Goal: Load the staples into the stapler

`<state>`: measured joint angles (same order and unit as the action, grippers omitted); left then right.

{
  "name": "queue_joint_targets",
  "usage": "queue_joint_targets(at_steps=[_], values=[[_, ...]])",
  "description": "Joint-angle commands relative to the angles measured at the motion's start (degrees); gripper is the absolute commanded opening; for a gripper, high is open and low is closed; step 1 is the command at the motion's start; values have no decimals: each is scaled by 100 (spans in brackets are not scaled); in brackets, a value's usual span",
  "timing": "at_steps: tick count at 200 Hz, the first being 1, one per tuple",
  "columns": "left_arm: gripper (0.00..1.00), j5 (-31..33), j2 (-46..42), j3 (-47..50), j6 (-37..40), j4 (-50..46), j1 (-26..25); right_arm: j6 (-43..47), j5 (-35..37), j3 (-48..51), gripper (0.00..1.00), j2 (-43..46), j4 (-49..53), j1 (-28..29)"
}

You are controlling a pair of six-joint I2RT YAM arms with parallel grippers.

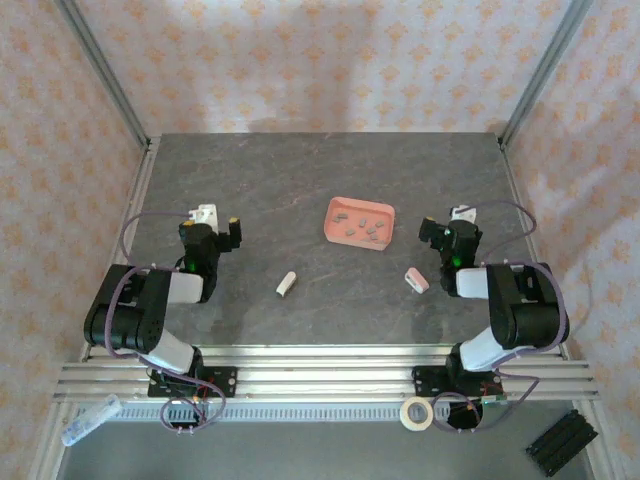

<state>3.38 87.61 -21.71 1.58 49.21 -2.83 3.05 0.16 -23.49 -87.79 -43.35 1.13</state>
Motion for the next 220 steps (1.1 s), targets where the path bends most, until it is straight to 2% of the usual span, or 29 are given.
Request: queue_joint_targets(at_steps=[1,220], values=[[100,40,19,-114,31,1,37,-6,63,-109,99,27,-35,7],[100,254,18,-78,89,80,-72,-41,3,-90,100,59,-66,-32]])
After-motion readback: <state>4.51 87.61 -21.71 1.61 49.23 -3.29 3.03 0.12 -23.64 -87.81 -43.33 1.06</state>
